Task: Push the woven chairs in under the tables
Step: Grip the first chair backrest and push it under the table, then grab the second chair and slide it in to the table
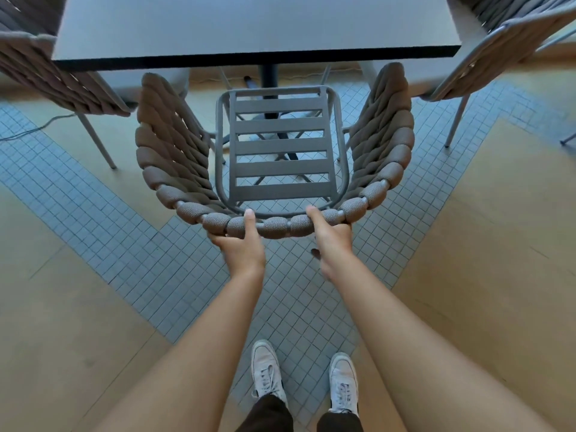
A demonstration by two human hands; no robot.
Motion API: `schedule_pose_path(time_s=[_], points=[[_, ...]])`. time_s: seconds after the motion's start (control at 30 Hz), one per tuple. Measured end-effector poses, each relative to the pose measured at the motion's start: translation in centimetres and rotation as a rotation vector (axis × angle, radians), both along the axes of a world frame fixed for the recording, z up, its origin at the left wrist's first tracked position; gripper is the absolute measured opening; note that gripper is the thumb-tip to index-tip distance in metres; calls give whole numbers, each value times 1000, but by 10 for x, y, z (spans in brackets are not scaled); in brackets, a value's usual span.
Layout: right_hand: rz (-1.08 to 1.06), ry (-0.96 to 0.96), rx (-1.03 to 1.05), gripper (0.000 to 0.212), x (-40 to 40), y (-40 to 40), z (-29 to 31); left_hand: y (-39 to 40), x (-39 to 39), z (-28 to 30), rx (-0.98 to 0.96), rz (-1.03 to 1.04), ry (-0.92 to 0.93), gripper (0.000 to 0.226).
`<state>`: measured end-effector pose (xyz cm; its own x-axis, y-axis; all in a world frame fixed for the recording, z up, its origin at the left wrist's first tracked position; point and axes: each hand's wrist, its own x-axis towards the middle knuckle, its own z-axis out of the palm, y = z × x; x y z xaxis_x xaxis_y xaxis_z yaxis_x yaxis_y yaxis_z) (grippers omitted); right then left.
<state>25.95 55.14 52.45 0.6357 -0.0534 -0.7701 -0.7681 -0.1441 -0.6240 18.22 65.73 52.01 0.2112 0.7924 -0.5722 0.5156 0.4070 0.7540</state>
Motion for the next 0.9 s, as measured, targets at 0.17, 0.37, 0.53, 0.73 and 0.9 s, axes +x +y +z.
schedule_pose_path(time_s=[0.17,0.37,0.53,0.73,0.9], points=[[792,-275,-412,95,-13,-52,31,-10,-52,14,86,-594,300,92],[1173,-504,-826,118,-24,-94,68,-25,-72,48,584,-1159,506,72],[1167,-518,-891,124,-30,-136,100,-46,-54,81,789,-1312,409,70],[1124,-526,-908,127,-22,-203,124,-96,-15,112,858,-1387,388,73],[1101,-519,-931,126,5,-264,141,-151,22,131,920,-1436,379,74]])
